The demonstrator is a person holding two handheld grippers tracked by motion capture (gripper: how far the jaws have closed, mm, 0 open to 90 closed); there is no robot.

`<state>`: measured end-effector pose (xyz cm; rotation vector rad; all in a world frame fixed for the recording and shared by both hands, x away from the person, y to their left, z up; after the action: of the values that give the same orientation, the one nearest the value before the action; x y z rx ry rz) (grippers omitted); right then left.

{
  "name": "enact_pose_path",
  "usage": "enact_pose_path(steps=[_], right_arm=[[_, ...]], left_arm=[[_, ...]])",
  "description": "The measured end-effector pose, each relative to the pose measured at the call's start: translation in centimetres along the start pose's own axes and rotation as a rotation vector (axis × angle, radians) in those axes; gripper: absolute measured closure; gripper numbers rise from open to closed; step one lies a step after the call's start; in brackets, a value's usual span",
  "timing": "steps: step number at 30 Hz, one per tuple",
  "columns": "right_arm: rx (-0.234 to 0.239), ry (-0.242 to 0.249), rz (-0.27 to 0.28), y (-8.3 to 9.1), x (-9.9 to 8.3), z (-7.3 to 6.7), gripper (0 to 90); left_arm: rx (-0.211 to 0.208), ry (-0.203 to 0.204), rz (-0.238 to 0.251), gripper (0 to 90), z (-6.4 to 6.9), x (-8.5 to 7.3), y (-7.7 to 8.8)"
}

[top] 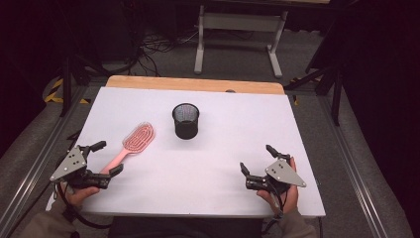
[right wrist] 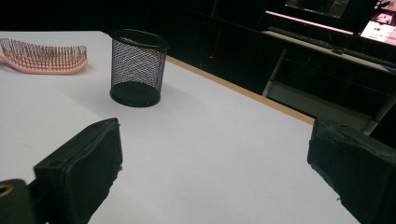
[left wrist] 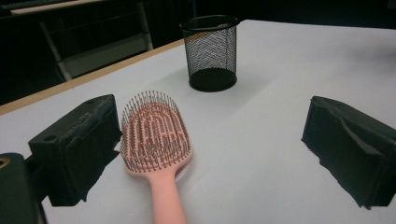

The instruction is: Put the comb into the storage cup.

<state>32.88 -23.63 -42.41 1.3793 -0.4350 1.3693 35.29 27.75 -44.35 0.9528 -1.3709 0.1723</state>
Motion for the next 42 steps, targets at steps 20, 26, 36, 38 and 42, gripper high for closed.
enact_pose_path(steps=[20,26,36,38,42], right_arm=[[0.02,-0.003,-0.029,-0.5,-0.1,-0.2,4.3],[0.065,0.0,-0.06,-0.9,-0.2,-0.3,5.1],[0.071,-0.003,-0.084,-1.1,-0.5,-0.3,6.9],[0.071,-0.004,-0.087,-1.2,-0.6,-0.3,6.9],[0.069,-0.009,-0.087,-1.2,-0.6,-0.3,7.0]], left_arm=[[0.073,0.114,-0.224,13.0,-1.0,0.8,-0.2],[0.08,0.169,-0.429,14.1,-2.0,1.8,-0.9],[0.067,0.212,-0.729,19.1,-3.8,3.1,-4.7],[0.06,0.205,-0.782,19.7,-3.9,3.2,-5.6],[0.042,0.208,-0.844,22.1,-4.1,3.1,-7.0]])
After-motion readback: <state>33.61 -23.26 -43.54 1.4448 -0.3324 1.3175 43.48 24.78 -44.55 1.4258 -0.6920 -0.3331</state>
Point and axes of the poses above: each handheld gripper's, and its own axes: y roughly backward along the jaws, x roughly out of its top, z roughly to its right, the point moved 2 cm from there along -y, roughly forward along the jaws, and after that the axes turned 14 degrees about -z, right-handed, at the moved point
